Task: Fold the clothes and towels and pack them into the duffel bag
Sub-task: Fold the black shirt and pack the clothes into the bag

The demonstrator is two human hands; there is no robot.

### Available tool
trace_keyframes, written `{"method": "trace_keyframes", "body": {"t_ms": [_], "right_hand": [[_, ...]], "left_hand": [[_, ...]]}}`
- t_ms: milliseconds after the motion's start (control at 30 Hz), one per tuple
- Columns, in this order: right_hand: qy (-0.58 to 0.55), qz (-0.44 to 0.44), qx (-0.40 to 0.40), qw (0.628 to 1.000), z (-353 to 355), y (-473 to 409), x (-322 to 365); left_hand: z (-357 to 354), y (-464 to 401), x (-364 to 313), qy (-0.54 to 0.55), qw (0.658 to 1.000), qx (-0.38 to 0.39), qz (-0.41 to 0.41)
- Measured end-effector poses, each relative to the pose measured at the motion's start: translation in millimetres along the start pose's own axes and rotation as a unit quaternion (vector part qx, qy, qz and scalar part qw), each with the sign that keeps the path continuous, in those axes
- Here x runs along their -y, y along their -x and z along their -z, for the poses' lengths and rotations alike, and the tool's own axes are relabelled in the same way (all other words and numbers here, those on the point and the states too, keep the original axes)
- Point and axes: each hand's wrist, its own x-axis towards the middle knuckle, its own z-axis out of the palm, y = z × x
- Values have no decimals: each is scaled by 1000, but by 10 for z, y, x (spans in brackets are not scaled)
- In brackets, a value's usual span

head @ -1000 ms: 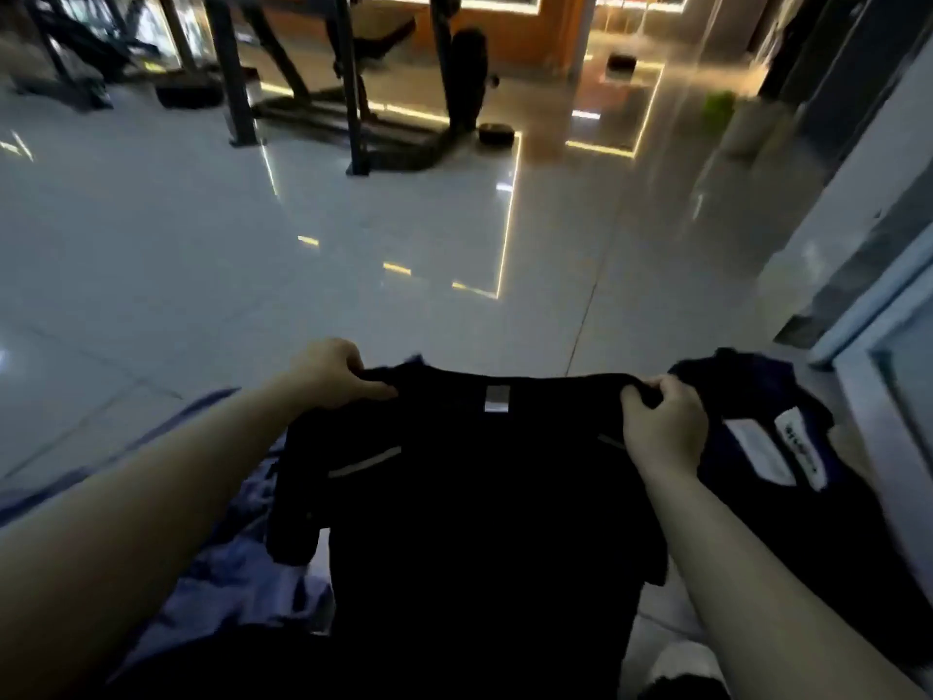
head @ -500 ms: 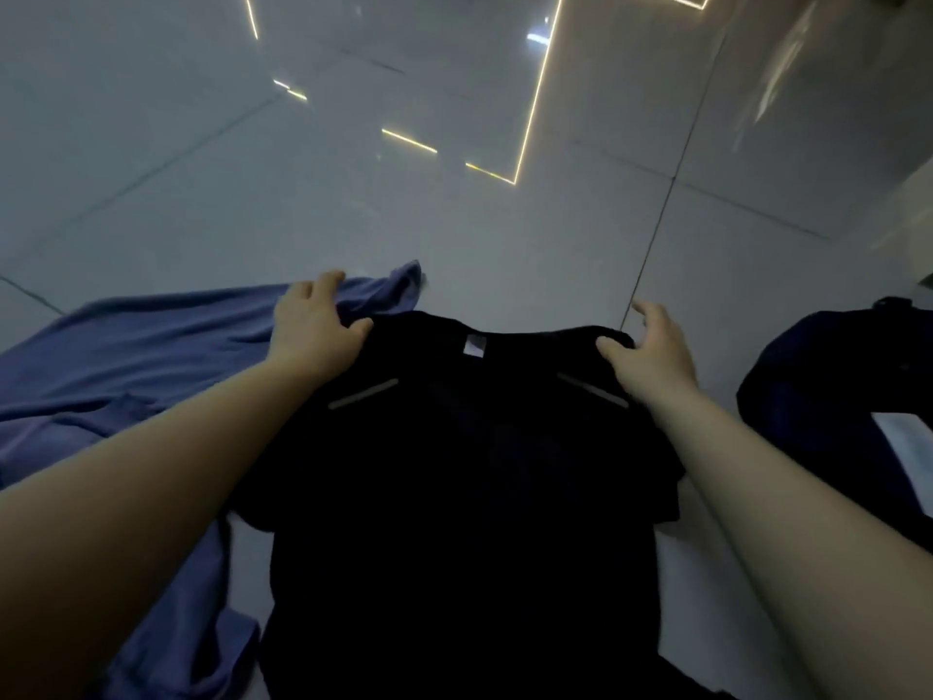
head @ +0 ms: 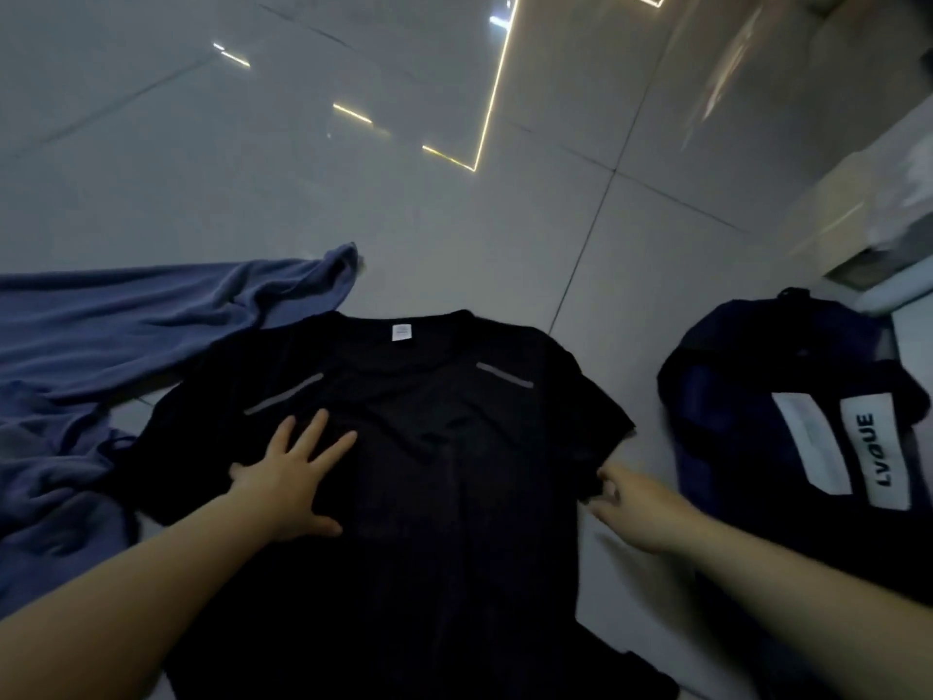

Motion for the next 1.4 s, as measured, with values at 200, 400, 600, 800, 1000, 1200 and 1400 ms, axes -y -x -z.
{"method": "trace_keyframes", "body": {"t_ms": [200,400,600,800,1000,1200,1400], "right_hand": [[-293,-163,-135,933,-121,-598,-290],[-334,-193,-201,901,-96,-854,-119],[-316,-179,-185,913,32,-909,-13],[-539,-79,-401,737,221,-671,-135],[-424,-84,-451,781,400,-439,-615],[-300,-42,-437,847,381,-368,-640],[-132,87,-410,898,219,-376,-218]], "left_hand": [[51,-21,23,-50,998,38,7],[24,-25,-33,-38,996,78,22],[13,-45,-23,-8,996,80,23],[24,-51,-39,4,997,72,21],[47,-169,-460,-3,999,-15,-47],[28,-242,-640,26,998,-39,-33],[17,-160,-548,42,996,-74,-27]]}}
